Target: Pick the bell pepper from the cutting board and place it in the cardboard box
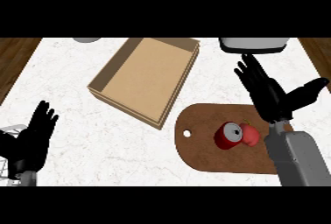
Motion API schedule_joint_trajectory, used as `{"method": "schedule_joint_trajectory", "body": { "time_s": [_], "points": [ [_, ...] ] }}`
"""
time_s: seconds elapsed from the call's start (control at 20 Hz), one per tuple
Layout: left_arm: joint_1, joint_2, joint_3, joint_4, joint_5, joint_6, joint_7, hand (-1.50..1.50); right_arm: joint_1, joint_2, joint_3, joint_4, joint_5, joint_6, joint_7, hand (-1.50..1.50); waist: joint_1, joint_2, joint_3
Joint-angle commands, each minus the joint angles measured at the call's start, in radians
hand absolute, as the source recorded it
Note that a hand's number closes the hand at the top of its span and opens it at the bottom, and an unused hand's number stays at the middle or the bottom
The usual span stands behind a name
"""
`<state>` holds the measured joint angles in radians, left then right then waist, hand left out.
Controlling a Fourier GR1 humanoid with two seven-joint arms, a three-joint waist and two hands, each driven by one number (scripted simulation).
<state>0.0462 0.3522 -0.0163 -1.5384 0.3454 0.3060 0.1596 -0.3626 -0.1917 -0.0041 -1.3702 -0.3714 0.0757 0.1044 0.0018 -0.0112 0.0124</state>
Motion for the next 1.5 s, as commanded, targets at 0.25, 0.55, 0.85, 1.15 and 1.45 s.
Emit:
{"method": "schedule_joint_trajectory", "body": {
  "time_s": [0.25, 0.55, 0.85, 1.15, 1.45],
  "points": [
    [-0.022, 0.276, 0.019, 0.066, -0.294, 0.021, -0.076, 0.0, 0.164, -0.135, -0.001, -0.081, 0.288, -0.175, -0.11, -1.5, -0.06, 0.007, -0.012],
    [-0.001, 0.237, -0.021, 0.087, -0.309, 0.016, -0.079, 0.0, 0.428, -0.277, 0.111, -0.09, 0.6, -0.294, -0.3, -1.5, -0.054, 0.007, -0.011],
    [-0.052, 0.197, -0.026, 0.171, -0.339, -0.034, -0.126, 0.0, 0.523, -0.303, 0.036, -0.158, 0.532, -0.224, -0.522, -1.5, -0.012, 0.01, -0.013],
    [-0.077, 0.184, -0.034, 0.201, -0.351, -0.026, -0.137, 0.0, 0.567, -0.512, 0.082, -0.195, 0.799, -0.231, -0.337, -1.5, -0.013, 0.008, -0.016],
    [-0.14, 0.176, -0.027, 0.219, -0.357, -0.042, -0.113, 0.0, 0.409, -0.541, 0.206, -0.274, 0.885, -0.006, 0.014, -1.5, 0.008, 0.012, -0.015]
  ]
}}
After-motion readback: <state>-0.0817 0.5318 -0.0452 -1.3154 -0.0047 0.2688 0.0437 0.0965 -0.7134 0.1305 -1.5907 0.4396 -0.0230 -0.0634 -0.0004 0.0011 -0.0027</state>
